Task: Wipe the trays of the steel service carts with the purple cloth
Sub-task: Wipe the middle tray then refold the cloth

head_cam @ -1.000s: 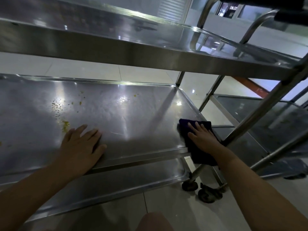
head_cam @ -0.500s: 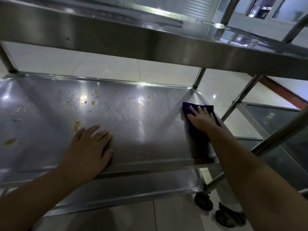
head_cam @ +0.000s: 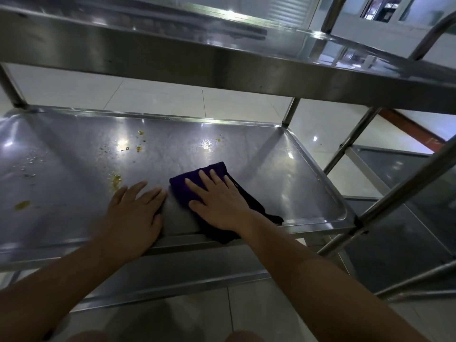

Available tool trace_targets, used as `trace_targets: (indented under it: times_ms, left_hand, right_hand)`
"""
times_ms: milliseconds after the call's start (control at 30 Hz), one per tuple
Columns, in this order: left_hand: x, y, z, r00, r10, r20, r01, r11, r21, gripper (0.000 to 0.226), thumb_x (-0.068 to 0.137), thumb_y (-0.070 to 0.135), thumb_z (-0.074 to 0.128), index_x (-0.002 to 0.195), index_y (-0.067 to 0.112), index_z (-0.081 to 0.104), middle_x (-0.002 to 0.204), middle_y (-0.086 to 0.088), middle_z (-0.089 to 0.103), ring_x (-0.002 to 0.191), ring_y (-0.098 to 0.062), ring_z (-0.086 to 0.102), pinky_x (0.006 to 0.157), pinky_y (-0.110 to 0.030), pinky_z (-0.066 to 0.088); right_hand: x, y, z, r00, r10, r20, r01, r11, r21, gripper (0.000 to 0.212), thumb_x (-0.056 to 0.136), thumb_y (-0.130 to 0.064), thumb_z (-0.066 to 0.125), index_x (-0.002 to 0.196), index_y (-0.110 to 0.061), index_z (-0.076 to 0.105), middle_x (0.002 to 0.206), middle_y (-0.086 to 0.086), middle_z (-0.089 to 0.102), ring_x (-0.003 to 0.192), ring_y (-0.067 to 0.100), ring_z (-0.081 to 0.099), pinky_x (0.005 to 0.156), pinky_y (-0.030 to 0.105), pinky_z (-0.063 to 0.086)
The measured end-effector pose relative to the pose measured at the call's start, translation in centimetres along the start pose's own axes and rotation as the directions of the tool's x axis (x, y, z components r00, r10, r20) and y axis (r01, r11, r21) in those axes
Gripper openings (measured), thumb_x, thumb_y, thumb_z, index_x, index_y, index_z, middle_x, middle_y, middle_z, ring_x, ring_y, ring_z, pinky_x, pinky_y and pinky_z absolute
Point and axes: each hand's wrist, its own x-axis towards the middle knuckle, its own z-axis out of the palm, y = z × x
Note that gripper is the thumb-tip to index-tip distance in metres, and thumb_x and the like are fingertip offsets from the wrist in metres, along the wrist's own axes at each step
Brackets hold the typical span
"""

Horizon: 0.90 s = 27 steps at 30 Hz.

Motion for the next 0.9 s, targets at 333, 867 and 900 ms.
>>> trace_targets:
  times_ms: [333,867,900]
  left_hand:
    - [0.1,-0.5,0.6,0.998,0.033,-0.055,-0.035,0.998,-0.047,0.054,0.085,0.033,0.031,0.117,0.008,0.067,0.118,-0.008,0.067,0.115,-0.038,0.057,0.089,-0.057,0.046]
    - [-0.3,-0.8,1.1,0.996,-0.014,-0.09,0.006,0.996,-0.092,0.056,0.087,0.032,0.028,0.125,0.003,0.058,0.128,-0.014,0.059,0.128,-0.036,0.045,0.102,-0.058,0.036]
    - [-0.4,-0.7,1.0,0.995,-0.042,-0.093,0.032,0.994,-0.106,0.057,0.087,0.03,0.029,0.128,0.0,0.054,0.13,-0.017,0.056,0.129,-0.037,0.044,0.103,-0.059,0.036]
  right_hand:
    - [2.4,11.1,-1.4,0.965,0.26,0.015,-0.261,0.964,0.047,0.054,0.101,-0.045,0.023,0.153,-0.034,0.012,0.162,-0.002,0.0,0.149,0.022,-0.005,0.12,0.044,0.002]
    - [2.6,10.0,-1.9,0.854,0.52,0.008,-0.516,0.846,0.136,0.057,0.101,-0.047,0.025,0.153,-0.035,0.006,0.163,0.003,-0.002,0.149,0.025,-0.005,0.118,0.047,-0.004]
    - [2.7,8.4,-1.7,0.879,0.476,-0.002,-0.473,0.874,0.113,0.057,0.1,-0.046,0.025,0.153,-0.035,0.006,0.163,0.004,-0.002,0.149,0.025,-0.004,0.118,0.047,-0.003]
